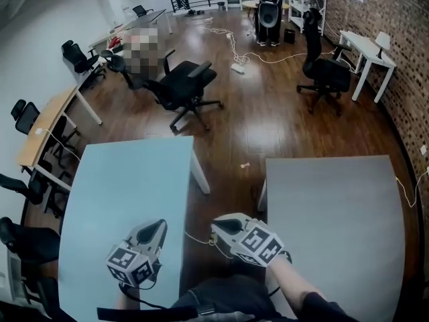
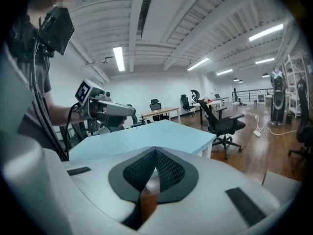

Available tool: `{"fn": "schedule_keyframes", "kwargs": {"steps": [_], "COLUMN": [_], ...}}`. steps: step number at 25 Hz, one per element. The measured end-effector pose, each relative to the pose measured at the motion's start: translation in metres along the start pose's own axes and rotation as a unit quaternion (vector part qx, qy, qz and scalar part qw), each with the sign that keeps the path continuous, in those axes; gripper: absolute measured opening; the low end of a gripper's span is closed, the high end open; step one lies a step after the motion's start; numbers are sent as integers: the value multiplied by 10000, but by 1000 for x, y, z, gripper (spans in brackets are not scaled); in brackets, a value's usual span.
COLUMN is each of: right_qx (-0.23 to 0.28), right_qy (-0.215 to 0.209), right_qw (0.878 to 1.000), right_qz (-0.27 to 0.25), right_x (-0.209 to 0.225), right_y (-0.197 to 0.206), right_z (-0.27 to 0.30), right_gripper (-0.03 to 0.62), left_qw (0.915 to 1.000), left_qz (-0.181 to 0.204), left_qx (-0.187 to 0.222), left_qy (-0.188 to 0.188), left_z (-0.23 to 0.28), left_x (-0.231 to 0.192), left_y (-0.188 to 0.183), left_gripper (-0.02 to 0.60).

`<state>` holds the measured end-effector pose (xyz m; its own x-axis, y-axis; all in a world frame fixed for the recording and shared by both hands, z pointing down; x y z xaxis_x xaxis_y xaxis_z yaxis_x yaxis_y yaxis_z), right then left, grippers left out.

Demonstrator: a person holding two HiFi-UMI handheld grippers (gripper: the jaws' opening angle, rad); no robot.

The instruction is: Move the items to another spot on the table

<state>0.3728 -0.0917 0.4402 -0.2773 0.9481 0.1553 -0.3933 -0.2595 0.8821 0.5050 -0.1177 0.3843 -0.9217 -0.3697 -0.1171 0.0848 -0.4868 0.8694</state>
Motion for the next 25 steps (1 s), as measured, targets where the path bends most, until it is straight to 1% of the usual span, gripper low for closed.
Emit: {"fn": "schedule_keyframes", "kwargs": {"steps": [2, 5, 7, 9, 13, 18, 20, 23, 25], "right_qx": [108, 361, 445, 460, 510, 378, 332, 335, 171], "right_qy": [-40, -96, 31, 191, 314, 532, 725, 987, 1101], "right_qw": [9999, 9985, 9978, 9973, 9967, 9965, 9955, 9925, 9912], "right_qz": [50, 409, 495, 540, 545, 517, 516, 636, 714], "right_x": [22, 51, 68, 79, 83, 109, 126, 152, 169], "right_y": [2, 10, 19, 29, 38, 43, 43, 39, 41], "right_z": [-2, -16, -24, -27, -35, -49, -54, -56, -49], "right_gripper": [-14, -14, -14, -14, -14, -14, -14, -14, -14], "left_qw": [9998, 9999, 10000, 9998, 9988, 9938, 9915, 9902, 9892], "left_qz": [119, -10, -10, 103, 312, 801, 932, 970, 1026], "left_qx": [-72, -51, -61, -131, -151, -46, -34, -92, -82], "left_qy": [-122, -129, -32, 47, 341, 768, 903, 1005, 1042], "left_z": [16, 47, 68, 87, 126, 172, 188, 212, 227], "left_x": [-7, -7, 1, 7, 23, 48, 47, 33, 20], "left_y": [-15, -32, -39, -45, -62, -89, -89, -88, -91], "left_gripper": [5, 5, 6, 6, 6, 6, 6, 6, 6]}}
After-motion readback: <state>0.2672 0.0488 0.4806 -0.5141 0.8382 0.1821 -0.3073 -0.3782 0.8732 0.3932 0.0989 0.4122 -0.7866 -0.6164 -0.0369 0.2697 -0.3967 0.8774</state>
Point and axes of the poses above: the fingertips, and each gripper's own axes: z forward along the fingers, x to its right, y out of its underside, the point moved 1 cm from there along -z, backward along the fingers, and after that the axes turned 6 degrees about -x, right-handed, at the moved point
